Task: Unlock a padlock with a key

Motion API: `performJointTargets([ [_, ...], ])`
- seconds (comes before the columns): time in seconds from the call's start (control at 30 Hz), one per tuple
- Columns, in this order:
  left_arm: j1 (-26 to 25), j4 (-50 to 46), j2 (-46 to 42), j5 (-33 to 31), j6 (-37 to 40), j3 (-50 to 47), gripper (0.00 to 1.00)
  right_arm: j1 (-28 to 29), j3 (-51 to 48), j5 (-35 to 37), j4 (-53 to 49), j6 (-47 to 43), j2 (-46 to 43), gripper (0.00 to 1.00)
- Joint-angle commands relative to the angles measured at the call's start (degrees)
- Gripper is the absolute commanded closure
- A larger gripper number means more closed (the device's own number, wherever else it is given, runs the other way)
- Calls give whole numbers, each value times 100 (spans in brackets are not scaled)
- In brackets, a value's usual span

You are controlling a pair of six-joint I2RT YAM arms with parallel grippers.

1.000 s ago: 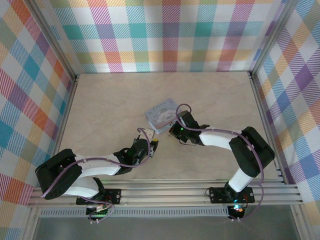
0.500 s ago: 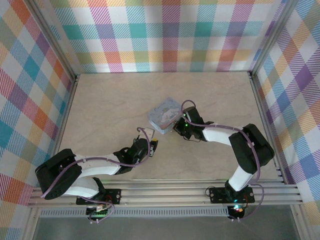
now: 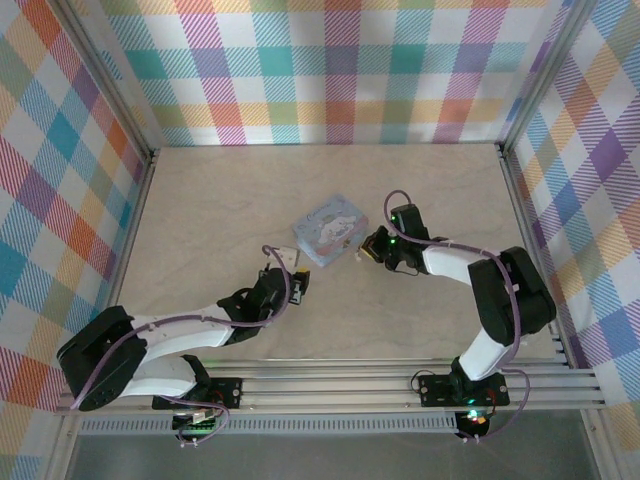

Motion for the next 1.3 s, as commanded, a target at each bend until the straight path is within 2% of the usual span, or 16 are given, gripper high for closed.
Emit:
performJointTargets([
  [0.0,204,-672,-340,-110,-265,265,46,49,111,-168,-499,-703,-475,100],
  [0.03,281,-951,-440,-153,-366,336,44,49,132,-153,-728,-892,-599,100],
  [0.2,752,-2167,-973,-377,-918,636,14,86,-132,-377,-1376,-1294,-1226,100],
  [0.27,984,-2584,-1232,-328,-1174,717,0,284,-215,-399,-1647,-1424,-1420,100],
  [0.4,1448,-3756,-1693,-371,-1762,963,0,1019,-175,-198,-1950,-1581,-1440,100],
  [0.57,2073,-4362,-2215,385,-2027,989,0,2096,-10,58,-1537,-1539,-859,100],
  [0.67,2265,-4612,-2311,711,-2127,936,0,2608,186,-100,-1109,-1536,-316,100],
  [0.83,2343,-4711,-2065,1414,-1965,804,0,2862,347,-77,-924,-1512,208,100],
  [0.97,2351,-4938,-1755,1686,-1741,881,0,2926,407,45,-1146,-1658,36,80],
  [1.03,2358,-4775,-1693,1829,-1571,838,0,2966,409,283,-1407,-1777,-185,67],
  [1.13,2413,-4493,-1462,2073,-1201,917,0,2975,168,739,-1613,-1788,-684,50],
  [1.27,2590,-4210,-1147,2018,-708,1279,0,2969,-109,1697,-2152,-2033,-1685,32],
])
